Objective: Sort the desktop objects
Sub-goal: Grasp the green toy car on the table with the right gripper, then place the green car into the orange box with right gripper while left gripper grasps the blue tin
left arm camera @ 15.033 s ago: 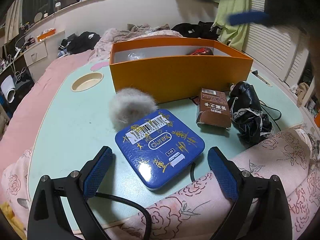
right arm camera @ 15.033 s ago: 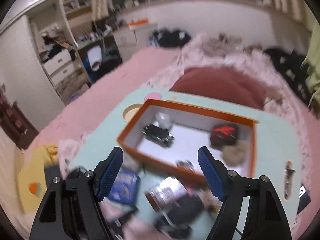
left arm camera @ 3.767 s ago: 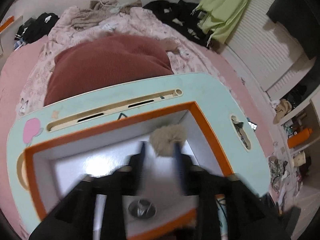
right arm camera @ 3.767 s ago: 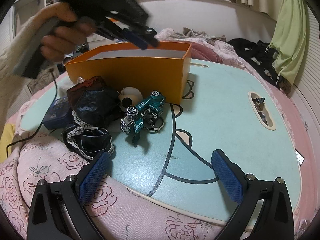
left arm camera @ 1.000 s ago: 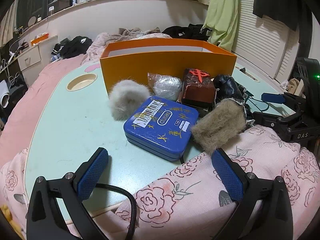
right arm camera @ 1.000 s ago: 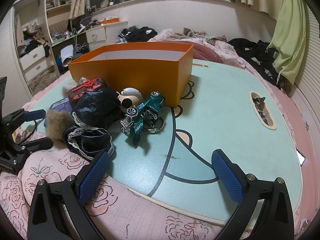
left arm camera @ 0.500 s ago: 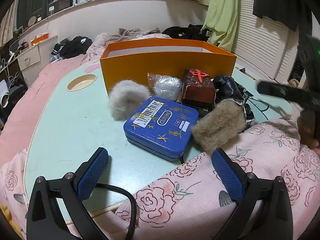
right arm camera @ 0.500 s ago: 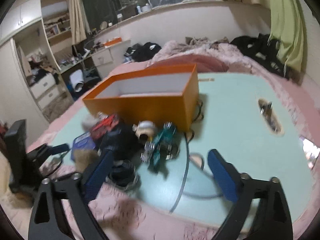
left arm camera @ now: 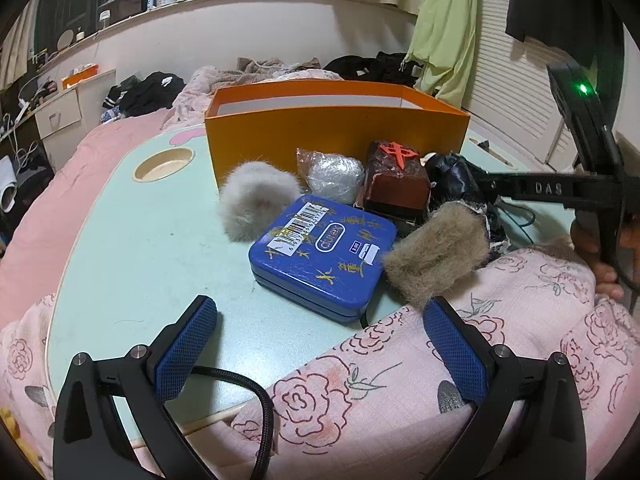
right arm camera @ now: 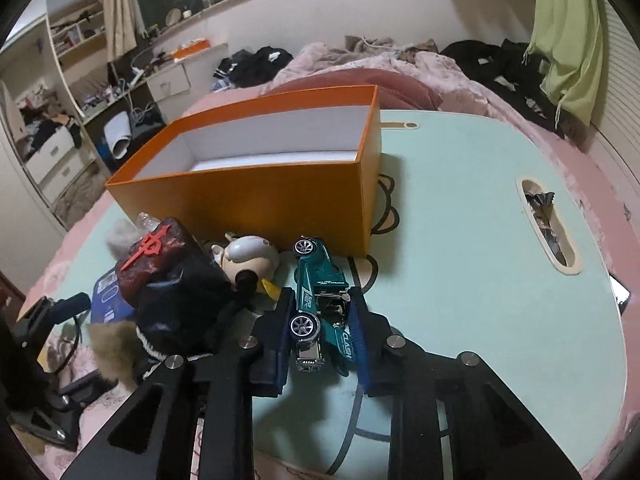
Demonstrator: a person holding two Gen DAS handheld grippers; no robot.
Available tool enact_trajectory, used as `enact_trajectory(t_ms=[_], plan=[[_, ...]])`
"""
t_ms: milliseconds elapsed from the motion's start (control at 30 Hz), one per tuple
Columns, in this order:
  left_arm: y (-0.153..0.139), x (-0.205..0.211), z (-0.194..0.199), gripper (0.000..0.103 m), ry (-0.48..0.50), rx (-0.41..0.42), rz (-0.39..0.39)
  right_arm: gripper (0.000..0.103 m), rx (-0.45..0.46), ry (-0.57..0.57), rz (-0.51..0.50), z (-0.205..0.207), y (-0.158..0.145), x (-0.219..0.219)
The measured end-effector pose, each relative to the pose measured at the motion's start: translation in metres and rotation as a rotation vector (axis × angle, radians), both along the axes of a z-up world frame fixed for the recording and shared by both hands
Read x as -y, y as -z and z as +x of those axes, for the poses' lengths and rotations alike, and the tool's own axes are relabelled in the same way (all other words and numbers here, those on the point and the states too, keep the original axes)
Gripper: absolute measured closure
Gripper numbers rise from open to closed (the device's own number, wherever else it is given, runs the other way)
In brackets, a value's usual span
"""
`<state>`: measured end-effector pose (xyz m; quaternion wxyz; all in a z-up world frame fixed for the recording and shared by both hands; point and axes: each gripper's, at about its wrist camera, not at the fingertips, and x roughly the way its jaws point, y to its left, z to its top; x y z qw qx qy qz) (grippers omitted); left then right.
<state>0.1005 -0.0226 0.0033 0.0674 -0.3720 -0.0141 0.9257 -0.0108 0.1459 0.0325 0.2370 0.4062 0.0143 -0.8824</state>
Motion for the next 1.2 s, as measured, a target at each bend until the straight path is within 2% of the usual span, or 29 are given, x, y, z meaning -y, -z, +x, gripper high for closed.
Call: enact_trajectory(t_ms=[100, 233, 333, 433, 500, 567, 667, 733, 800, 967, 1067, 1167, 1200], plan=[[-0.006, 0.001, -0.001, 0.000, -0.001, -0.013, 0.015, 0.078, -0.010, -0.004, -0.031, 0.010, 0.002, -0.011], [-0.017, 0.000, -0.007, 0.001, 0.032, -0.042, -0.020, 0.078, -0.005, 0.002, -0.069, 0.015, 0.004, -0.022], [-0.021, -0.004, -0.020, 0.007, 0.098, -0.006, -0.072, 0.078, -0.003, 0.004, -0.077, 0.014, 0.003, -0.024], [-0.020, -0.011, -0.036, 0.017, 0.142, 0.022, -0.173, 0.078, -0.006, -0.003, -0.069, 0.015, 0.003, -0.024], [-0.017, -0.013, -0.045, 0.024, 0.174, 0.045, -0.203, 0.078, -0.006, -0.009, -0.066, 0.015, 0.003, -0.023], [-0.013, -0.014, -0.056, 0.024, 0.222, 0.077, -0.184, 0.078, -0.006, -0.016, -0.061, 0.015, 0.002, -0.019], [-0.010, -0.017, -0.072, 0.025, 0.273, 0.091, -0.091, 0.078, -0.012, -0.037, -0.042, 0.017, 0.002, -0.014], [-0.011, -0.018, -0.076, 0.033, 0.261, 0.083, -0.067, 0.078, -0.020, -0.051, -0.029, 0.020, 0.002, -0.012], [-0.013, -0.019, -0.071, 0.034, 0.247, 0.061, -0.079, 0.078, -0.022, -0.063, -0.034, 0.023, 0.002, -0.012], [-0.029, -0.001, -0.042, 0.035, 0.169, -0.001, -0.001, 0.078, -0.072, -0.062, -0.070, 0.035, -0.008, -0.020], [-0.049, 0.015, -0.035, 0.036, 0.122, -0.052, 0.041, 0.078, -0.092, -0.071, -0.110, 0.036, -0.026, -0.022], [-0.072, 0.018, -0.041, 0.038, 0.118, -0.116, 0.059, 0.078, -0.142, -0.098, -0.141, 0.030, -0.056, -0.013], [-0.083, 0.016, -0.048, 0.063, 0.118, -0.149, 0.054, 0.078, -0.151, -0.101, -0.137, 0.026, -0.064, -0.008]])
